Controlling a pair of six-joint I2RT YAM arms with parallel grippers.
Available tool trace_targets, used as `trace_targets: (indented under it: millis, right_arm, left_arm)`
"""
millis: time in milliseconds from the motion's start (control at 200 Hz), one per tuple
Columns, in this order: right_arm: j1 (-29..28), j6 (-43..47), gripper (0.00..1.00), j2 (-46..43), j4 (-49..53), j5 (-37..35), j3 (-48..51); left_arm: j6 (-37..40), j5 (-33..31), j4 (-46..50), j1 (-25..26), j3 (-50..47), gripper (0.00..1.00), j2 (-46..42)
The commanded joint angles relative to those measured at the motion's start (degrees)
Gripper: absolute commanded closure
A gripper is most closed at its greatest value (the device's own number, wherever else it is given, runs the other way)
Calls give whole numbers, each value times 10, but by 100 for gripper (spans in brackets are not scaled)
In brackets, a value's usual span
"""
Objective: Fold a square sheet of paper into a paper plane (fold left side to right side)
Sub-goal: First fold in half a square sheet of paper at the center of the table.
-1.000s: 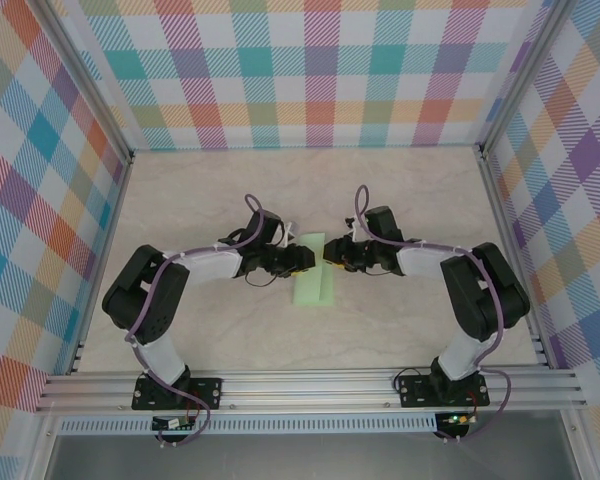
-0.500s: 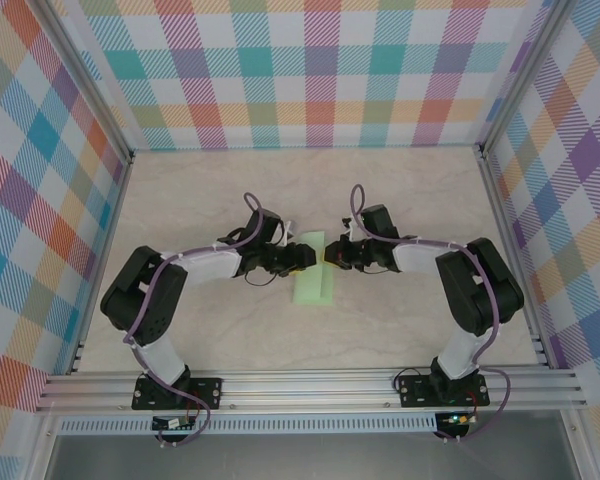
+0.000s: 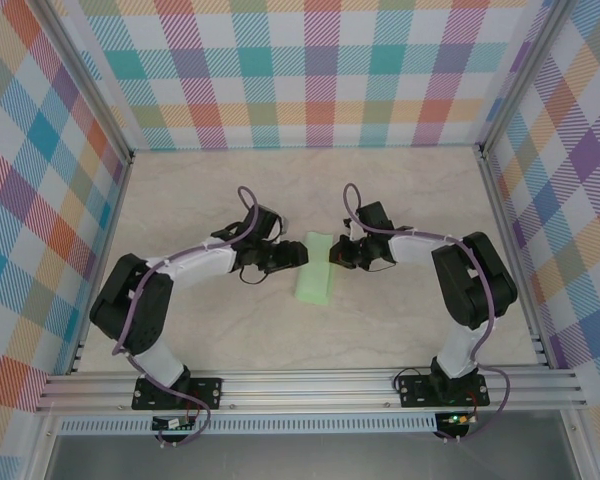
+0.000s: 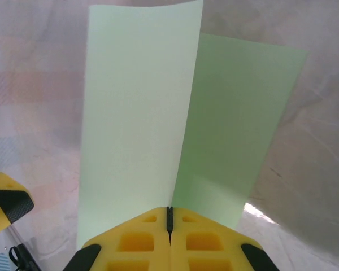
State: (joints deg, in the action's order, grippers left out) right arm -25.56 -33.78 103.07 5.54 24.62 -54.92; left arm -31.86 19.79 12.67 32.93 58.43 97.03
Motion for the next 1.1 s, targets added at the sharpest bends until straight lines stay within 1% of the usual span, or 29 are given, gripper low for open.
trace_targets:
  millis: [0, 180, 285, 580, 610, 730, 845, 895, 1020, 1095]
  right_arm:
    - [-4, 7, 97, 7, 12, -4, 2]
    - [-6, 4, 96, 8, 12, -7, 8]
    - [-7, 3, 95, 12, 11, -7, 9]
    - [-8, 7, 90, -1, 20, -20, 14]
    - [-8, 7, 89, -5, 23, -24, 14]
    - [-8, 12, 80, -23, 36, -40, 16]
    - [-7, 18, 64, -58, 58, -78, 24]
    - [-6, 21, 59, -76, 72, -100, 29]
    - [-6, 25, 54, -122, 98, -147, 45]
    - [-6, 23, 53, -149, 107, -163, 55]
  left_arm:
    - [16, -6, 23, 6, 37, 37, 30]
    - [17, 3, 23, 6, 71, 37, 76]
    - [17, 6, 25, 8, 85, 39, 95]
    - [22, 13, 28, 16, 103, 52, 136]
    - [24, 12, 49, 17, 105, 53, 139]
    - [30, 5, 62, 22, 110, 53, 147]
    - [30, -3, 67, 24, 110, 53, 149]
    - [30, -5, 68, 25, 110, 53, 150]
    - [30, -7, 71, 28, 112, 53, 152]
    - [29, -8, 71, 29, 112, 53, 154]
